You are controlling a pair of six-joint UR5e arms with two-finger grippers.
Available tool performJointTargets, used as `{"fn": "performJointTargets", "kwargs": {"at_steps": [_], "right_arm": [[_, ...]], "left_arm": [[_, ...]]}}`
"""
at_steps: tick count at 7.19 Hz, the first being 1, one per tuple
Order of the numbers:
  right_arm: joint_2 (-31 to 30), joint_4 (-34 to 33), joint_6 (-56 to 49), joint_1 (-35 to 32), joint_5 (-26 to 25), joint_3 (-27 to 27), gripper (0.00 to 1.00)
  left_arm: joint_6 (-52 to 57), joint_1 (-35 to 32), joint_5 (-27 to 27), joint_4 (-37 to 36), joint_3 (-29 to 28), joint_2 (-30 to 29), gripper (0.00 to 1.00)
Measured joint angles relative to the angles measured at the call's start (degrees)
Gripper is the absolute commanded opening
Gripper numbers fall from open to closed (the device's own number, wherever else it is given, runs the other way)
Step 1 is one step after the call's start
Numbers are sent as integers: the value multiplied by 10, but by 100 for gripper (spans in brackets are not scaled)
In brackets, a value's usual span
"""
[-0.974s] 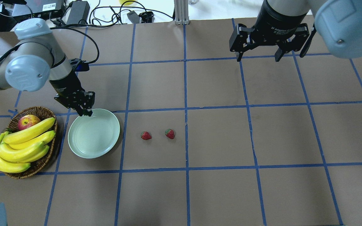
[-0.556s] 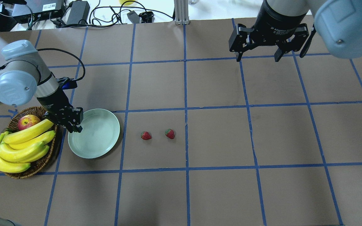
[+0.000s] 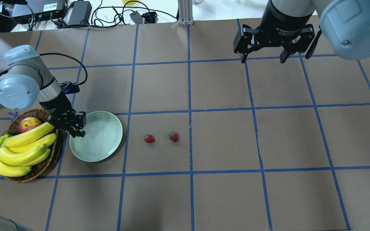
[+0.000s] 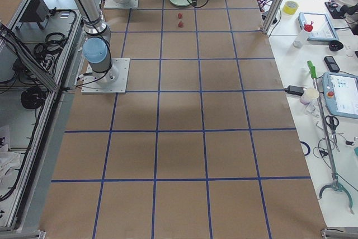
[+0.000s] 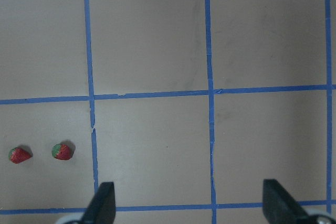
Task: Collect all strawberries into plate
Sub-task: 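Carry the strawberry over the plate and open the left gripper, then return the left gripper to the strawberries and grasp another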
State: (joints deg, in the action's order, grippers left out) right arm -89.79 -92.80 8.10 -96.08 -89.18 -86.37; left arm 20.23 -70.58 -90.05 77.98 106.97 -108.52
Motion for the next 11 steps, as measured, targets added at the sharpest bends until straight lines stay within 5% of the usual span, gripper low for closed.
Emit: {"fn": "performJointTargets", "kwargs": {"at_steps": [6, 11], "right_arm": [[0, 2, -1, 1, 0, 0, 100], [-1, 0, -2, 1, -1, 0, 100]], "left_arm": [[-199, -131, 35, -2, -68, 9, 100], [-281, -228, 95, -105, 1, -3, 100]]}}
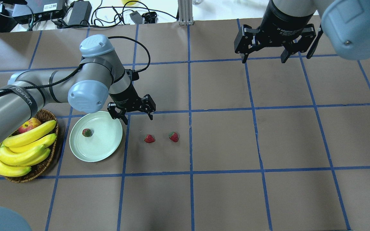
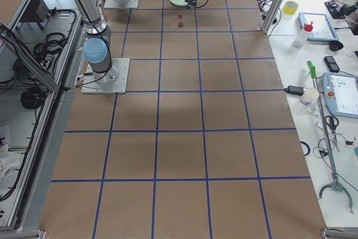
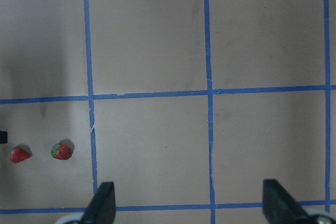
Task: Collect all strawberries into plate
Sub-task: 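Return the left gripper to the strawberries and grasp another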
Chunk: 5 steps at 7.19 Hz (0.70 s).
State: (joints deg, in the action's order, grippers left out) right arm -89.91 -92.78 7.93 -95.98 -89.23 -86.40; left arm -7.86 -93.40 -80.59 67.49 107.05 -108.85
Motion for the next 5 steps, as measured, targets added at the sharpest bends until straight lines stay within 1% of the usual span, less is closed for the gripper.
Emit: {"fn": "performJointTargets", "kwargs": {"at_steps": [2, 4, 5], "right_arm": [[0, 0, 1, 0, 0, 0, 100], [0, 0, 1, 0, 0, 0, 100], [1, 1, 1, 0, 0, 0, 100]], "left_arm": [[0, -8, 16, -25, 35, -2, 100], [0, -15, 17, -29, 50, -3, 100], [0, -16, 18, -30, 52, -5, 98]]}}
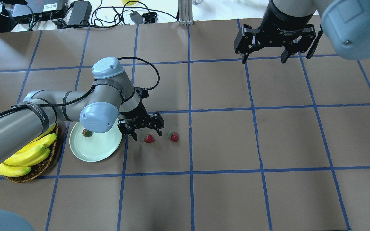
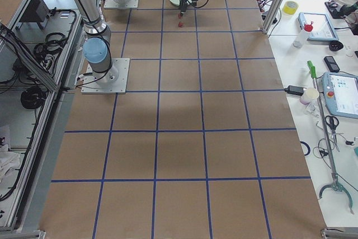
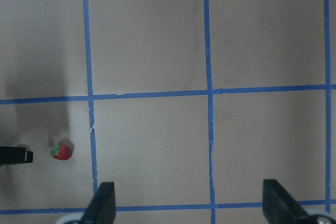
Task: Collect all strawberries into plate
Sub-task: 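Return the left gripper to the strawberries and grasp another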
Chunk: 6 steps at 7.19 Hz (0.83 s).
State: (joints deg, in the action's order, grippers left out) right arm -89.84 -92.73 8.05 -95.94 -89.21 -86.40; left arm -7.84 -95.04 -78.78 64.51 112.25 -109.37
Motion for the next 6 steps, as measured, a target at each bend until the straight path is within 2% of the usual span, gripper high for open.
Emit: {"fn": "performJointTargets", "kwargs": {"at_steps": [1, 2, 3, 4, 6], "right_arm": [[0, 0, 0, 0, 0, 0, 100], [1, 0, 0, 0, 0, 0, 100], [1, 0, 0, 0, 0, 0, 100], [0, 0, 0, 0, 0, 0, 100], [0, 0, 0, 0, 0, 0, 100]], "left_arm": [[-1, 0, 0, 0, 3, -3, 93], [-1, -1, -1, 0, 6, -7, 60], [-1, -1, -1, 0, 9, -9, 23], [0, -1, 1, 0, 10, -10, 0], [-1, -1, 4, 3, 8, -11, 0]]}}
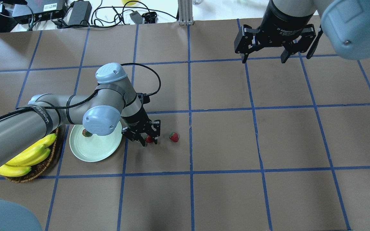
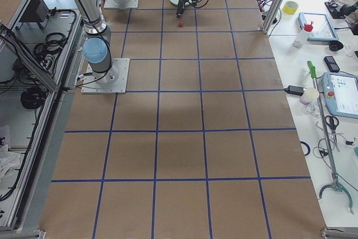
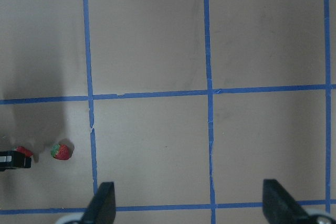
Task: Collect all strawberries into plate
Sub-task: 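Return the left gripper to the strawberries and grasp another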
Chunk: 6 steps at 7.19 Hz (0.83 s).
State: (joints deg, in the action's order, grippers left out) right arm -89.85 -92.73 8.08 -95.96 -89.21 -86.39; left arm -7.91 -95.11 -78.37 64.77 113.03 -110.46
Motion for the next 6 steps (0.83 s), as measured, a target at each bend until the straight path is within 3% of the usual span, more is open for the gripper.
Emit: {"fn": "performJointTargets", "kwargs": {"at_steps": [3, 4, 6], "right_arm": [[-1, 1, 0, 0, 0, 0, 100], [-1, 1, 0, 0, 0, 0, 100], [-1, 1, 0, 0, 0, 0, 100]], "left_arm": [[-4, 1, -1, 5, -27, 6, 0], [-11, 1, -1, 14, -41, 8, 99], [-31, 1, -1, 23, -51, 9, 100]]}}
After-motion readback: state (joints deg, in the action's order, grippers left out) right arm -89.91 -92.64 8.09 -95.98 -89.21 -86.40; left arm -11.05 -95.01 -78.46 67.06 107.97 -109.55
